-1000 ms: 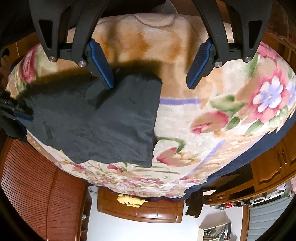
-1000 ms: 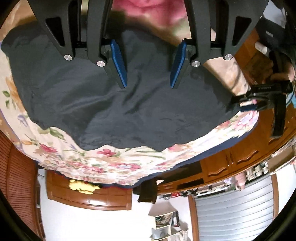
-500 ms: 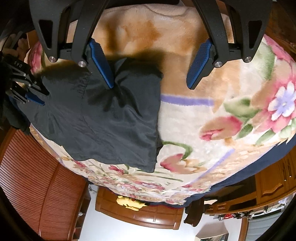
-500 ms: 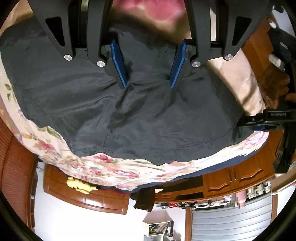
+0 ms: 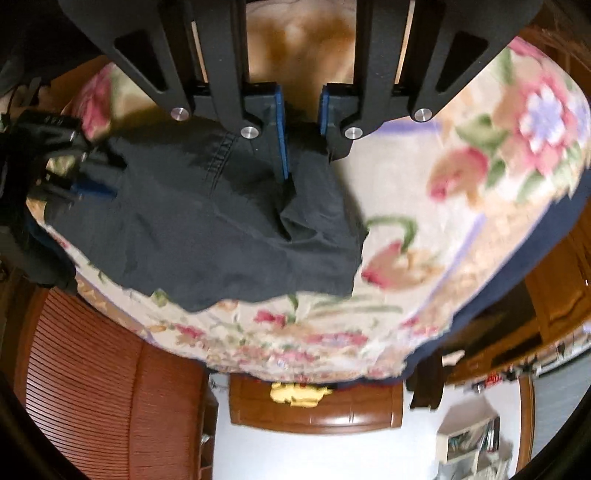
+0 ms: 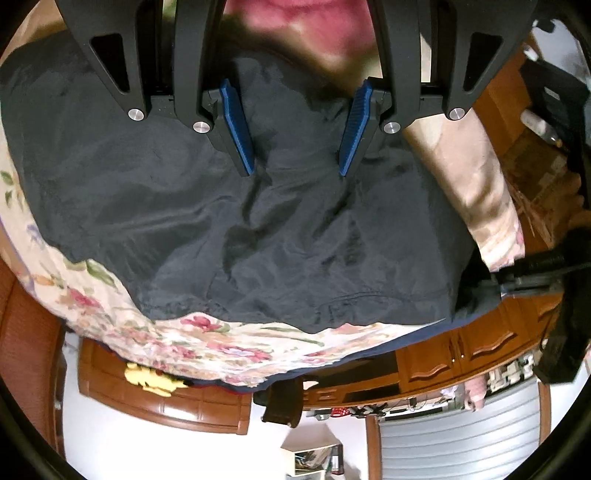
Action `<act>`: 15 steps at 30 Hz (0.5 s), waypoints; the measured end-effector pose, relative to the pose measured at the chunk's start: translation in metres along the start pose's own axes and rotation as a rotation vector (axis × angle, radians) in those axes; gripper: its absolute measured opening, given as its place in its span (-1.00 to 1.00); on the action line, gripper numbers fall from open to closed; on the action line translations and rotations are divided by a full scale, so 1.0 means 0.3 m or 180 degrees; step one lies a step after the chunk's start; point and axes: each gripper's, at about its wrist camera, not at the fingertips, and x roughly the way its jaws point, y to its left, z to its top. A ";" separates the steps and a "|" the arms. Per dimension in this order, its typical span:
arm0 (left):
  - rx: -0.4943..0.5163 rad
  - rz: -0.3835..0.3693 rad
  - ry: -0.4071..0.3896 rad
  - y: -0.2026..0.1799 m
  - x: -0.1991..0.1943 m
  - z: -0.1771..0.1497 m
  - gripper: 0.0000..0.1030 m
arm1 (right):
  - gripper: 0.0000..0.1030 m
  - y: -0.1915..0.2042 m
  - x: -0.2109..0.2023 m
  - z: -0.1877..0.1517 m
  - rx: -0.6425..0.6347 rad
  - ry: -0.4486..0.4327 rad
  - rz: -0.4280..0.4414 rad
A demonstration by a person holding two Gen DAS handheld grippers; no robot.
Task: Fold large clothes
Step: 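Grasp the jacket side edge with the left gripper and lift it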
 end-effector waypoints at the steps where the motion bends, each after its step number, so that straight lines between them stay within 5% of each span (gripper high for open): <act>1: 0.0024 0.0012 -0.0038 -0.012 -0.010 0.022 -0.74 | -0.04 -0.004 -0.003 -0.001 0.0032 0.0002 0.0013; 11: 0.0282 0.0004 -0.0330 -0.191 -0.066 0.199 -0.78 | -0.04 -0.069 -0.121 -0.044 0.0141 -0.0034 -0.0039; 15: 0.0492 -0.0058 -0.0401 -0.304 -0.081 0.248 -0.78 | -0.10 -0.110 -0.193 -0.082 0.0189 -0.0064 -0.0279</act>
